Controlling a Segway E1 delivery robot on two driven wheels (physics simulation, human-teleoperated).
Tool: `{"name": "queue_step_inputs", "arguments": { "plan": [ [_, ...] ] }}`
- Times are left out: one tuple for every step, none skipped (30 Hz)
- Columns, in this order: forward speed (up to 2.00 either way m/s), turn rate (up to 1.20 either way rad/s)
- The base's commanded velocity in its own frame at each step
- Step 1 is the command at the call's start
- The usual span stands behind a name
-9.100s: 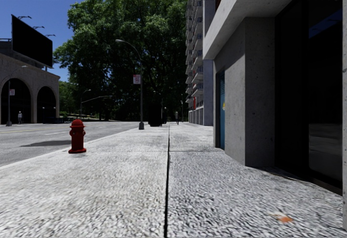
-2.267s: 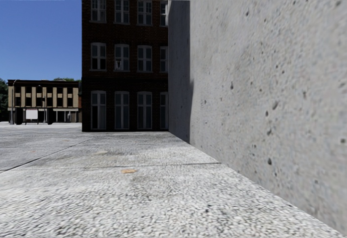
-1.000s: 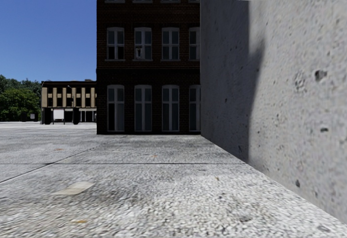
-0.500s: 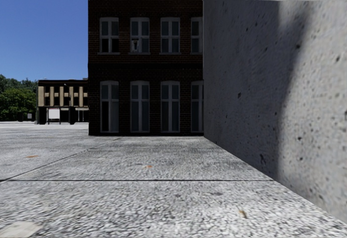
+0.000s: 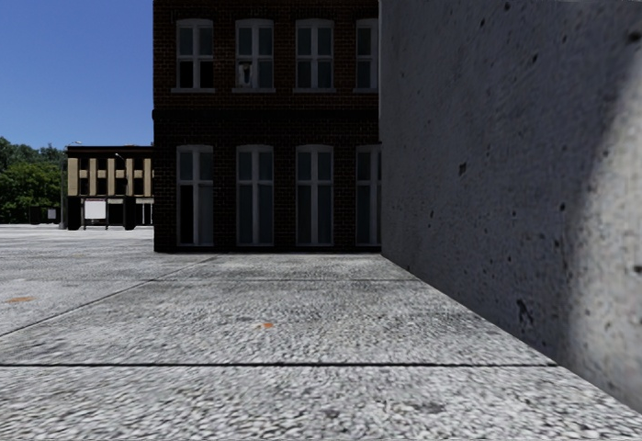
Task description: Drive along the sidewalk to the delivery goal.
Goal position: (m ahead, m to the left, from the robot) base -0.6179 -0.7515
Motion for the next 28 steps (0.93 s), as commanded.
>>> {"name": "queue_step_inputs", "arguments": {
  "plan": [
    [0.00, 0.00],
    [0.00, 0.00],
    [0.00, 0.00],
    [0.00, 0.00],
    [0.00, 0.00],
    [0.00, 0.00],
    [0.00, 0.00],
    [0.00, 0.00],
    [0.00, 0.00],
    [0.00, 0.00],
    [0.00, 0.00],
    [0.00, 0.00],
    [0.00, 0.00],
    [0.00, 0.00],
    [0.00, 0.00],
    [0.00, 0.00],
    [0.00, 0.00],
    [0.00, 0.00],
    [0.00, 0.00],
    [0.00, 0.00],
    [0.00, 0.00],
    [0.00, 0.00],
    [0.00, 0.00],
    [0.00, 0.00],
    [0.00, 0.00],
    [0.00, 0.00],
    [0.00, 0.00],
    [0.00, 0.00]
  ]
}}
